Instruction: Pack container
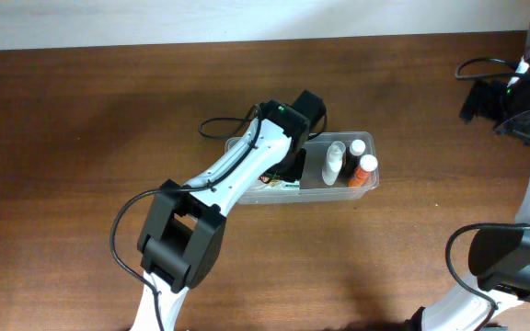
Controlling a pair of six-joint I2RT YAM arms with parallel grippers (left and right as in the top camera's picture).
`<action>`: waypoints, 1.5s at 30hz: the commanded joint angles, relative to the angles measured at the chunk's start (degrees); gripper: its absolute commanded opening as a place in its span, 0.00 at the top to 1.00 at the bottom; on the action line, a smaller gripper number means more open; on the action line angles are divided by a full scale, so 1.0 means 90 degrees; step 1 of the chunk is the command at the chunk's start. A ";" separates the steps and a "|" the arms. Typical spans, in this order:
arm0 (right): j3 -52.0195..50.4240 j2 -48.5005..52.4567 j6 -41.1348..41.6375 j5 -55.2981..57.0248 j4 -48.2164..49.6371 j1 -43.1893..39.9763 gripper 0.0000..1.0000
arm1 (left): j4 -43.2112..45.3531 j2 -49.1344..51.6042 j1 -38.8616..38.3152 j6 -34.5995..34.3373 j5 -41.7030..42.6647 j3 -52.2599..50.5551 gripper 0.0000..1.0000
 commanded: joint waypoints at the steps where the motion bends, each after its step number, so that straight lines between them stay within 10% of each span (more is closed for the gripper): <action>1: -0.0034 0.0036 0.0056 0.0075 0.0005 0.0002 0.02 | -0.0005 0.0046 0.0058 -0.0104 0.0097 -0.0041 0.51; 23: -0.0034 0.0036 0.0056 0.0075 0.0005 0.0002 0.02 | -0.0148 0.0032 0.0267 0.0495 0.0041 0.0942 0.45; 45: -0.0034 0.0036 0.0056 0.0075 0.0005 0.0002 0.02 | -0.3155 -0.0376 0.1826 0.0498 -0.1044 0.4549 0.32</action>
